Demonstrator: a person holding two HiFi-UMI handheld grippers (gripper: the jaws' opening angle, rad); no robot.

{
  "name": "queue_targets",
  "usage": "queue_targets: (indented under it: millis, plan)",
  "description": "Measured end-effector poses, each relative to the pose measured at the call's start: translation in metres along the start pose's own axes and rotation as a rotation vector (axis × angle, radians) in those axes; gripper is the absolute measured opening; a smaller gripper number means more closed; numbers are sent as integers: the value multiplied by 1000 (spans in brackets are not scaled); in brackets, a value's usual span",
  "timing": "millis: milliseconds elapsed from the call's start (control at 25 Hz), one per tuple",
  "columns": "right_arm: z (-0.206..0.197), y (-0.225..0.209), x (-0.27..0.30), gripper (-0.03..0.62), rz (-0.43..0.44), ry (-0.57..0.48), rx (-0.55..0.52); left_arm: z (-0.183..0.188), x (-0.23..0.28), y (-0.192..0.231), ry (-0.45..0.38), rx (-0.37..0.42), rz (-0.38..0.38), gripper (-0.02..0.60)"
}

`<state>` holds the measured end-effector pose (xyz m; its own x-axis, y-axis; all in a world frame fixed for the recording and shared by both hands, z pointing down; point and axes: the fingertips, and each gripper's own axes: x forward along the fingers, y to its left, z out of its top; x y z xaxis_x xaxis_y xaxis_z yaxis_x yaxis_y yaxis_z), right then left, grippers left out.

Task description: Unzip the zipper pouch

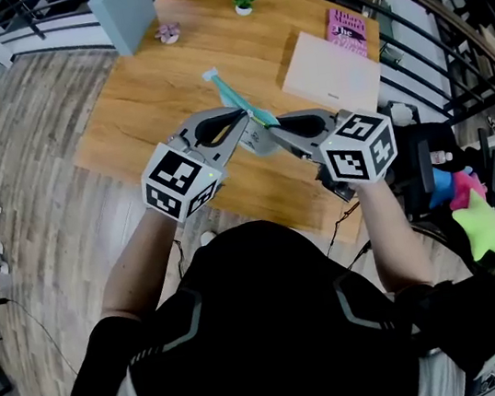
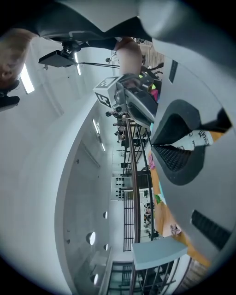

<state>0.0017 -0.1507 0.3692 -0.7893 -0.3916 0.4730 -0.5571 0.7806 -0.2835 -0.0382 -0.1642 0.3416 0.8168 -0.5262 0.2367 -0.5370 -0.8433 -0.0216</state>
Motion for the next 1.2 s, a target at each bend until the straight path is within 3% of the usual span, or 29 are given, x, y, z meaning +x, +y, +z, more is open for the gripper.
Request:
queue_targets:
  millis: [480, 800, 1000, 1200]
  plan:
    - [-13, -5, 4, 54, 23, 12, 15, -11, -18, 31, 35, 19, 103, 34]
    - [-22, -11, 1, 54, 8, 28, 16, -22, -33, 58, 31, -97, 193, 34]
    - [-28, -18, -5, 54, -7, 31, 29, -28, -42, 72, 36, -125, 253, 32]
    - [-29, -20, -5, 54, -8, 26, 30, -33, -45, 76, 43, -139, 262, 34]
